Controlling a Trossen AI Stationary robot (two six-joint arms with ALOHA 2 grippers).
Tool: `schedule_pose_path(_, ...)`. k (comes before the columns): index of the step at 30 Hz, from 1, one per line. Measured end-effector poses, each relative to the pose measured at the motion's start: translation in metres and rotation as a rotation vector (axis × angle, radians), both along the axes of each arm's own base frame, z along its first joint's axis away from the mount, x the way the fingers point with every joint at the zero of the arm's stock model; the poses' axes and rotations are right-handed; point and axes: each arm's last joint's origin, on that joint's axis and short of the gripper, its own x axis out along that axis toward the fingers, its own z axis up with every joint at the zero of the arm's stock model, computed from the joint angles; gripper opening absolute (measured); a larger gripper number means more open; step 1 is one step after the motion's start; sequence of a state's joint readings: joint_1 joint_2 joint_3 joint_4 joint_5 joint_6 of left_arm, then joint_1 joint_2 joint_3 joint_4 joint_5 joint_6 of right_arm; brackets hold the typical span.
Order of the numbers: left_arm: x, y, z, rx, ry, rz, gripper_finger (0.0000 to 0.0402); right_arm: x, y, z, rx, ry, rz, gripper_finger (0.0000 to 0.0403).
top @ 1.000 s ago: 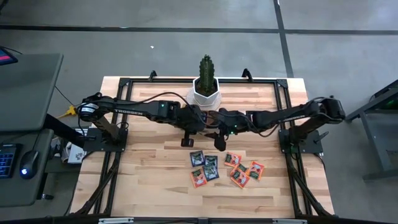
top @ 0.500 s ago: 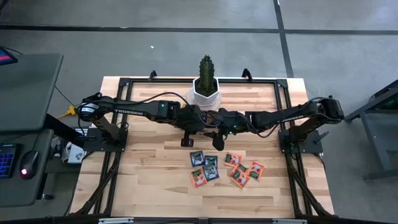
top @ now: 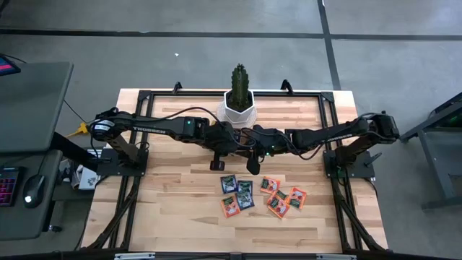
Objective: Pick & Place Tea
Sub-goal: Put the purple tea bag into the middle section of the wooden organizer
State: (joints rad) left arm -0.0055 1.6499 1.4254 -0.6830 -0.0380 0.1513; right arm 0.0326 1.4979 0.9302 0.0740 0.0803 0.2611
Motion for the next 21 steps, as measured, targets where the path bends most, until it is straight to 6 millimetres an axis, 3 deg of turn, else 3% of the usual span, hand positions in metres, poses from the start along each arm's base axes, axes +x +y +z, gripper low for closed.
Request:
schedule_pose_path(8,0.0,0.0,0.0,0.0,0.0,0.0,0.0,0.0,0.0008,0.0,0.012,0.0,0.024,0.0005)
schedule_pose_path(21,-0.0002,0.0017,0.0001,0.057,0.001,0.031,0.0016,0.0002,-0.0007,0.0006,0.013,-0.008,-0.03,0.0001)
